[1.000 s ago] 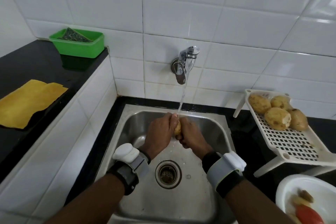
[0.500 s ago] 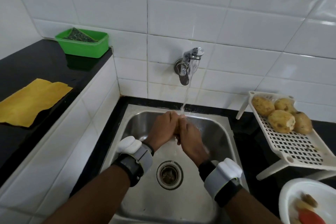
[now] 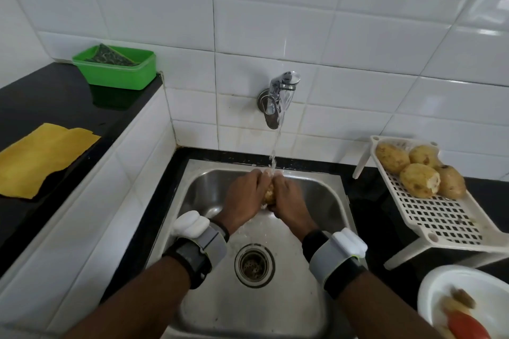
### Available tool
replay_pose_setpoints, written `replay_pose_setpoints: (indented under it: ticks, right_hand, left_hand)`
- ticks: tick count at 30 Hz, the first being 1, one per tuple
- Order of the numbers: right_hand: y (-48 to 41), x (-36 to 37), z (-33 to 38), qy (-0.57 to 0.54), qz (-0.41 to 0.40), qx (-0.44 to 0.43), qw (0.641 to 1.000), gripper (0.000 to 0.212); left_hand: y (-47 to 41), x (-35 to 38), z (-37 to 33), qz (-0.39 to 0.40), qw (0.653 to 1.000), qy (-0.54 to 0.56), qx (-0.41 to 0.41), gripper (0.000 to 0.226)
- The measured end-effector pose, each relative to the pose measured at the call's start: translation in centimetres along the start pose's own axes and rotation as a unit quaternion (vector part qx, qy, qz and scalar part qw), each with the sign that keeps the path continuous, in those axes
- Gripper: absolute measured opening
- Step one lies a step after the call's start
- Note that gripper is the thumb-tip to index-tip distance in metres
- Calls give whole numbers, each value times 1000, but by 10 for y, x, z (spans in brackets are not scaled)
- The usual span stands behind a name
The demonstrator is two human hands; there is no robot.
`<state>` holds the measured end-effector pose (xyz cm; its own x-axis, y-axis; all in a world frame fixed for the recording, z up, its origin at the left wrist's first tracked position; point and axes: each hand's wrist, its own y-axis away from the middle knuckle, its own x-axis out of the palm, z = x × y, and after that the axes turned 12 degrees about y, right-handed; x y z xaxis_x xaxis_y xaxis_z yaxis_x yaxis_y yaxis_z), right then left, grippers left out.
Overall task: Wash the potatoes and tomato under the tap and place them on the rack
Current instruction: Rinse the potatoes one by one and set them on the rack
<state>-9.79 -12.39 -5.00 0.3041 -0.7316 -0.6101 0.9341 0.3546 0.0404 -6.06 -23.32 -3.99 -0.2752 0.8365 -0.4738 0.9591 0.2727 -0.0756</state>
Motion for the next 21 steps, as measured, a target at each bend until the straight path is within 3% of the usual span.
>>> replay_pose_setpoints:
  ticks: [3, 6, 8, 10, 12, 13, 15, 19, 21]
  right_hand:
    - [2, -11, 13, -184, 93, 112, 972, 38]
    - [7, -16, 18, -259, 151, 144, 943, 45]
    - [7, -14, 21, -206, 127, 136, 961, 45]
    - [7, -10, 20, -39, 55, 62, 996, 42]
    - [8, -1, 13, 171, -16, -59, 983, 37]
    - [9, 4, 8, 218, -44, -106, 969, 38]
    - [10, 9, -4, 214, -67, -154, 962, 40]
    - [18, 12, -16, 183, -77, -163, 967, 54]
    - [23, 12, -16, 148, -70, -170, 972, 51]
  left_hand:
    - [3, -4, 3, -28, 996, -48, 76, 36]
    - [7, -6, 5, -29, 990, -55, 128, 36]
    - [8, -5, 4, -25, 994, -38, 96, 34]
    - [4, -4, -1, -26, 999, -5, 19, 32]
    - [-1, -4, -7, -31, 999, -3, -19, 35]
    - [-2, -4, -9, -30, 999, -6, -20, 38]
    - [-2, -6, -13, -7, 999, 0, -38, 43]
    - [-3, -8, -8, 72, 963, 168, -201, 61]
    - [-7, -5, -8, 63, 964, 171, -192, 58]
